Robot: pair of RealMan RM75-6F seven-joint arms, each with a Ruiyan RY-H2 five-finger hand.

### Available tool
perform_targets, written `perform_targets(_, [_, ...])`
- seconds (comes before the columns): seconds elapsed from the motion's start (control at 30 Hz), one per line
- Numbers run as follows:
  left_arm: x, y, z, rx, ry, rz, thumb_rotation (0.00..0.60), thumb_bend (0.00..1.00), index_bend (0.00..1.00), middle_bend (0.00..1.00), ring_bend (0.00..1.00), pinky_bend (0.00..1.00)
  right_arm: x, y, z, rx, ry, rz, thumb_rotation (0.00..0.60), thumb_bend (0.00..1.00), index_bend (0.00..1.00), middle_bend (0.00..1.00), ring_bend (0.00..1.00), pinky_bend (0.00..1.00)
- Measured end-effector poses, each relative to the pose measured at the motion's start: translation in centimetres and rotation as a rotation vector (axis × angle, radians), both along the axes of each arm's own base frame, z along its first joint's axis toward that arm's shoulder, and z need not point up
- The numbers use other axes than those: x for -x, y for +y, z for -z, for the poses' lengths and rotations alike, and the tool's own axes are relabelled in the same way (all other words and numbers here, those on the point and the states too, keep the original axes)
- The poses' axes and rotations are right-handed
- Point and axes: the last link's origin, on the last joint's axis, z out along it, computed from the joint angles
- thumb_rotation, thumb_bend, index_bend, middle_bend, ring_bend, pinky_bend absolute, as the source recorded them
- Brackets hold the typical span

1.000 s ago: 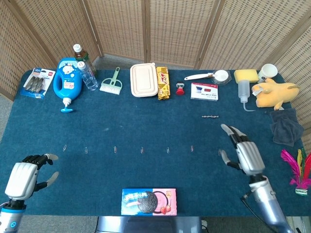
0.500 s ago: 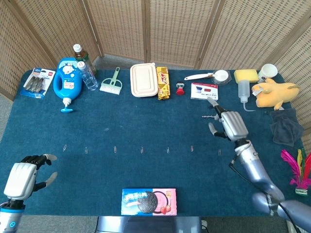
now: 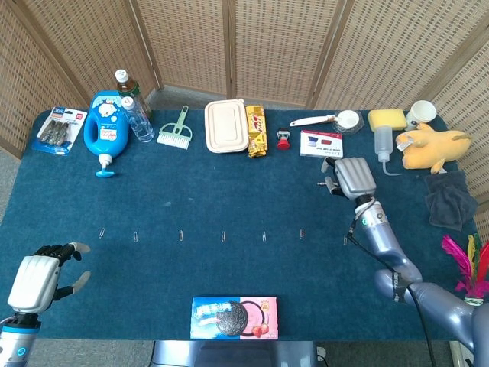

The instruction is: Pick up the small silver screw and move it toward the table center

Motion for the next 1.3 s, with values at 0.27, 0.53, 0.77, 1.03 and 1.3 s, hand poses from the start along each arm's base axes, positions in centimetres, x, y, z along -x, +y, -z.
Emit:
perform_targets(0.27, [0.0, 0.0, 0.1, 0.003, 0.003, -0.001, 0.6, 0.42, 0.39, 0.51, 0.47, 0.43, 0.3, -1.1, 1.5, -0.029, 0.031, 0.06, 0.6, 0.46, 0.39, 0.87, 0.9, 0.79])
perform_targets(0.53, [0.0, 0.0, 0.1, 0.003, 0.005, 0.0, 0.6, 0.42, 0.39, 0.51, 0.47, 0.43, 0.4, -1.6, 2.4, -0.052, 0.064, 0.091, 0.6, 0.42, 0.3, 0.84, 0.87, 0.75])
perform_targets(0.77, [0.0, 0.0, 0.2, 0.004, 0.003, 0.002, 0.6, 0.42, 0.39, 0.51, 0.47, 0.43, 0.5, -1.9, 2.5, -0.059, 0.113, 0.1, 0.6, 0.42, 0.44, 0.87, 0.87, 0.75])
perform_targets(1.03, [0.1, 0.1, 0.1, 0.001, 0.002, 0.001, 0.6, 0.42, 0.39, 0.51, 0.47, 0.43, 0.6, -2.2, 2.9, -0.062, 0.156, 0.111, 0.6, 0.42, 0.33, 0.85, 0.84, 0.7])
perform_targets(1.3, [0.2, 0.1, 0.2, 0.0, 0.001, 0.002, 0.6, 0.42, 0.39, 0.51, 0.47, 0.43, 0.6, -2.2, 3.1, -0.085, 0.193, 0.108, 0.6, 0.36, 0.23, 0.81, 0.81, 0.66])
